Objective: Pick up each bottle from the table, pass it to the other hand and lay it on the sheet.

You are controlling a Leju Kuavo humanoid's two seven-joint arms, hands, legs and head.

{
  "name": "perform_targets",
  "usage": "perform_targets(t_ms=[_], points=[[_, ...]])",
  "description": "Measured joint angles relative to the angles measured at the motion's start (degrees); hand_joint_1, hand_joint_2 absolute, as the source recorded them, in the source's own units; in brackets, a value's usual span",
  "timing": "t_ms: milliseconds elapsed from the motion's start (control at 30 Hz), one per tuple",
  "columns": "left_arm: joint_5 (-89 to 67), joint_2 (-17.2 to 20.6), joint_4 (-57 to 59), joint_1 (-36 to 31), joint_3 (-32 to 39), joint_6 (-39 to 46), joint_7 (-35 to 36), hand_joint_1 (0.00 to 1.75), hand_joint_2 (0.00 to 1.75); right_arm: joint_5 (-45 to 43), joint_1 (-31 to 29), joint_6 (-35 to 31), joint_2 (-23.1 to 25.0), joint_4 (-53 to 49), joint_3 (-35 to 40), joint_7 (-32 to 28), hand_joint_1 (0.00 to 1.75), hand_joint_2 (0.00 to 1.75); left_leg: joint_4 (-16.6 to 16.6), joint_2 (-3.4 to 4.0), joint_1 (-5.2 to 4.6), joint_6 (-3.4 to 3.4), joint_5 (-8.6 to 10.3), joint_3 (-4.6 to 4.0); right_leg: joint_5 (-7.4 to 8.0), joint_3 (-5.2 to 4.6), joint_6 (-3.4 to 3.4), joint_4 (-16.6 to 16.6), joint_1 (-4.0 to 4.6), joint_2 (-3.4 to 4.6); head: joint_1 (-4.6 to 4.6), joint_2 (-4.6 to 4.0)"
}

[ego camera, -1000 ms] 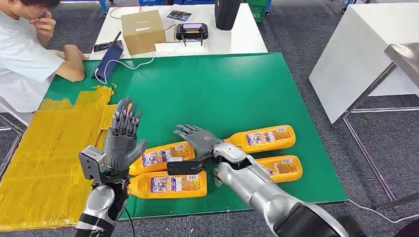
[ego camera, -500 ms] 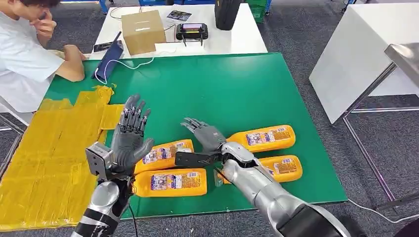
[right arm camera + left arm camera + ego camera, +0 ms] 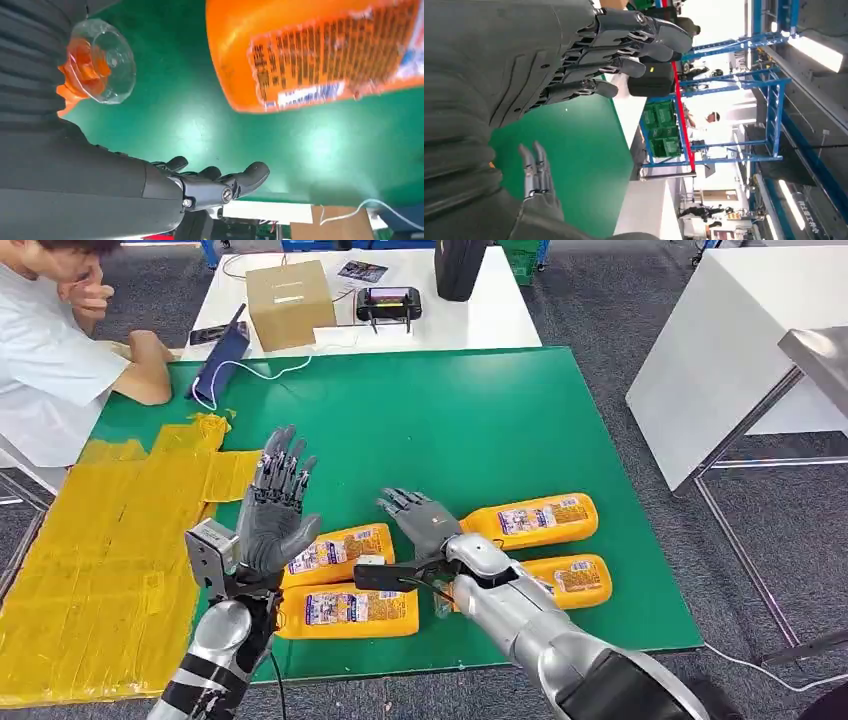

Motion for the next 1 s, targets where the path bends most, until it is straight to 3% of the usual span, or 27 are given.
perform_targets(t_ms=[1000], points=[[1.2,-0.6,3.5,-2.2,-3.1,-1.0,-0.5,0.00,1.75,3.7,-1.0,-2.8,1.1,4.2,3.5,0.1,0.00,1.75,0.0,-0.01,0.00,0.01,0.01,-0.01,0.00,0.00,0.00,0.0,0.00,0.00,0.00,0.00]])
